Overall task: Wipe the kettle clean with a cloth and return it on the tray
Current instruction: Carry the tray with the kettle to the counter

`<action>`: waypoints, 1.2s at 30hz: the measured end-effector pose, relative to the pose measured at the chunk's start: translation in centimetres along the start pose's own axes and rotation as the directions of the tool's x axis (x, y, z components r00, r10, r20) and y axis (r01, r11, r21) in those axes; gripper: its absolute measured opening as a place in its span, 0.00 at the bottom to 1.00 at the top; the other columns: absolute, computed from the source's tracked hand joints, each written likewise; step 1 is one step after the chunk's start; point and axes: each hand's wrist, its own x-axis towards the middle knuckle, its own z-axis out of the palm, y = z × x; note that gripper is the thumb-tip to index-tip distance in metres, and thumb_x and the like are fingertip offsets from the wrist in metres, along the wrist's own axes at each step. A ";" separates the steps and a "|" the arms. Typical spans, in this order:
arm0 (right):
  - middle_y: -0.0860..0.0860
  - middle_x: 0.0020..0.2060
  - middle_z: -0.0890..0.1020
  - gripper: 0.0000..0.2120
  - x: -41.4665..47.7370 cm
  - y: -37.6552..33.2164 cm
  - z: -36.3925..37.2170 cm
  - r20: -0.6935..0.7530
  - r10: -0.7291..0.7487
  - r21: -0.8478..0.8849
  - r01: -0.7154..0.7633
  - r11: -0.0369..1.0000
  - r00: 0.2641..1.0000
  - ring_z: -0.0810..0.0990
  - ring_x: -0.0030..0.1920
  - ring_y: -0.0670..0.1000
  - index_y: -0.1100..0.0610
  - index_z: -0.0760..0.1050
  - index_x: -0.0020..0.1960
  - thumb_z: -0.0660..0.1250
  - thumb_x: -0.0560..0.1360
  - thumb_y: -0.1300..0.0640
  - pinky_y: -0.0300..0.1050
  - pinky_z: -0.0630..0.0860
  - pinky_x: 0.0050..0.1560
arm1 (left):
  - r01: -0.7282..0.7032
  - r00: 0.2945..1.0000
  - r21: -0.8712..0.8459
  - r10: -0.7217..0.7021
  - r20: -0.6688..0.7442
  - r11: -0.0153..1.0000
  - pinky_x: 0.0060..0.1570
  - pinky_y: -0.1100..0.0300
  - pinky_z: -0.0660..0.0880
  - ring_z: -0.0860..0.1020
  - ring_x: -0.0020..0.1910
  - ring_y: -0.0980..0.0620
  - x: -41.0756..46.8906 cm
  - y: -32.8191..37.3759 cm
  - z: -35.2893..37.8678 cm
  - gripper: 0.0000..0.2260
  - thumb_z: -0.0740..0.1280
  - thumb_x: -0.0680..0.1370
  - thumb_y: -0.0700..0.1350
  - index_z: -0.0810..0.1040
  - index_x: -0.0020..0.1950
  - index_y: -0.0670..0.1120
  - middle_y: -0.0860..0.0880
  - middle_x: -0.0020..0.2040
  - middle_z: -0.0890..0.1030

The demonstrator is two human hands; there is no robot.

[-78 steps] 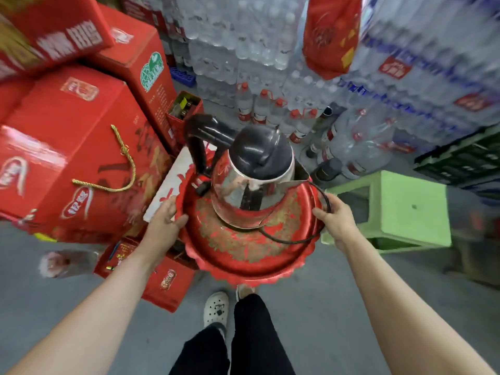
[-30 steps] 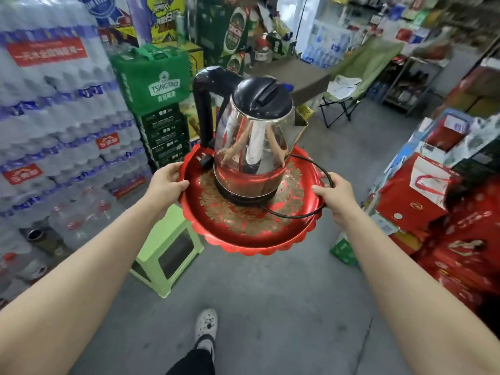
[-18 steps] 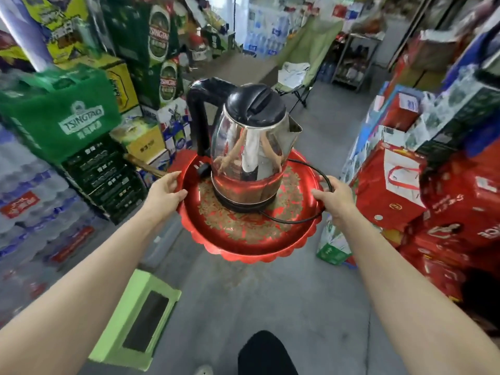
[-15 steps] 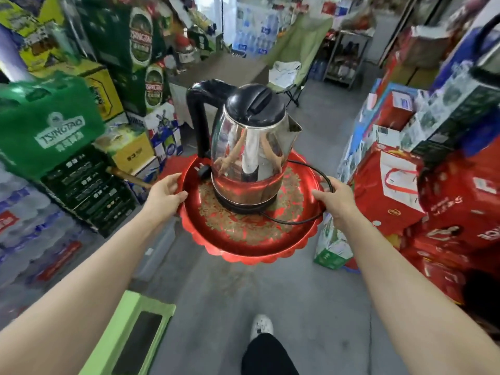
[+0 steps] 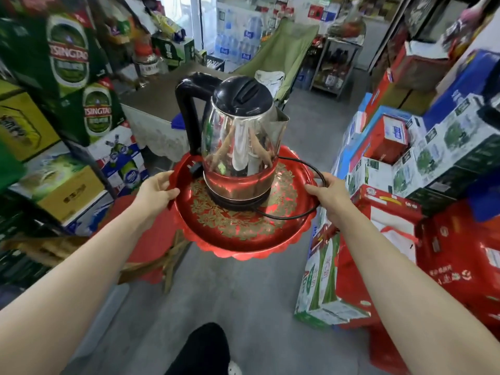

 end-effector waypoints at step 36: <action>0.48 0.37 0.81 0.15 87.1 -16.9 12.2 0.145 -0.005 -0.141 0.025 0.990 0.989 0.79 0.35 0.46 0.54 0.79 0.50 0.68 0.74 0.73 0.32 0.77 0.31 | 0.097 0.973 -0.183 -0.131 -0.189 0.978 0.51 0.57 0.80 0.79 0.56 0.48 76.8 18.1 24.0 0.22 0.59 0.79 0.27 0.71 0.70 0.44 0.43 0.62 0.80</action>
